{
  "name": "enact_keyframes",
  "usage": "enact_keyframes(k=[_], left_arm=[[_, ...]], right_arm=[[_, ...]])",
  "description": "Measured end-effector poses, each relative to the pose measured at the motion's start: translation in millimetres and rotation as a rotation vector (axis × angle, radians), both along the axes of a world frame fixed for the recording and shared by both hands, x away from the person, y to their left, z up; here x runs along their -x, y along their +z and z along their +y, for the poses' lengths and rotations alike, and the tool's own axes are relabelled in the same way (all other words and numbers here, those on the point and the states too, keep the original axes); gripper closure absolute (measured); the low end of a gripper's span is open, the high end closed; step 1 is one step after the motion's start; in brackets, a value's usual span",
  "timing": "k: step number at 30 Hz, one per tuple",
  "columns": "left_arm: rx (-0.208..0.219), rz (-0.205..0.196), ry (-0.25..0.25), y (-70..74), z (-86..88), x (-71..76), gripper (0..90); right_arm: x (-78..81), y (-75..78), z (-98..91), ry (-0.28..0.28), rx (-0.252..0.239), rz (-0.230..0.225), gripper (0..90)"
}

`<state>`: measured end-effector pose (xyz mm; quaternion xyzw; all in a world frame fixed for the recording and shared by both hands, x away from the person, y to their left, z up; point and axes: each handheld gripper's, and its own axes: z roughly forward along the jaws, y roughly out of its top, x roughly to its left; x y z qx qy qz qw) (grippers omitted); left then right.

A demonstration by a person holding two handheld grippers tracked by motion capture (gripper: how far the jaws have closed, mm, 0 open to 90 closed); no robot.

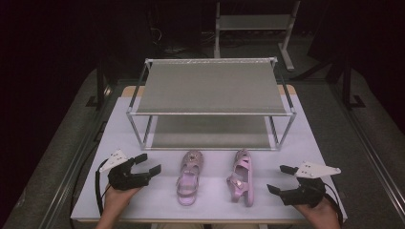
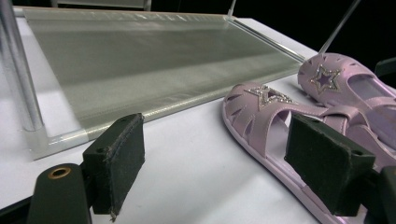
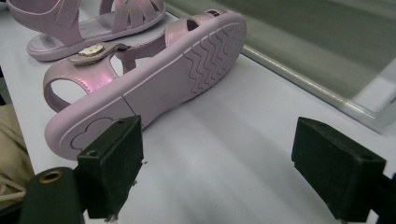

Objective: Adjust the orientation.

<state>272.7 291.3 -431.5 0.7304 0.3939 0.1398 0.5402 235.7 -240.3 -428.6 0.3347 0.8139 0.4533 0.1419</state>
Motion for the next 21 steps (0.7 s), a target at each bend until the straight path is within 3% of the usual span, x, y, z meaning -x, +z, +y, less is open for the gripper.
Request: enact_keyframes(k=[16,21], left_arm=[[0.013,-0.010,-0.012,3.7,-0.1,11.9,20.0],[-0.002,-0.015,-0.032,6.3,-3.2,14.7,20.8]], right_arm=[[2.7,1.9,-1.0,0.000,0.004,-0.010,16.2],[4.1,2.7,-2.5,-0.016,-0.004,-0.005,16.3]])
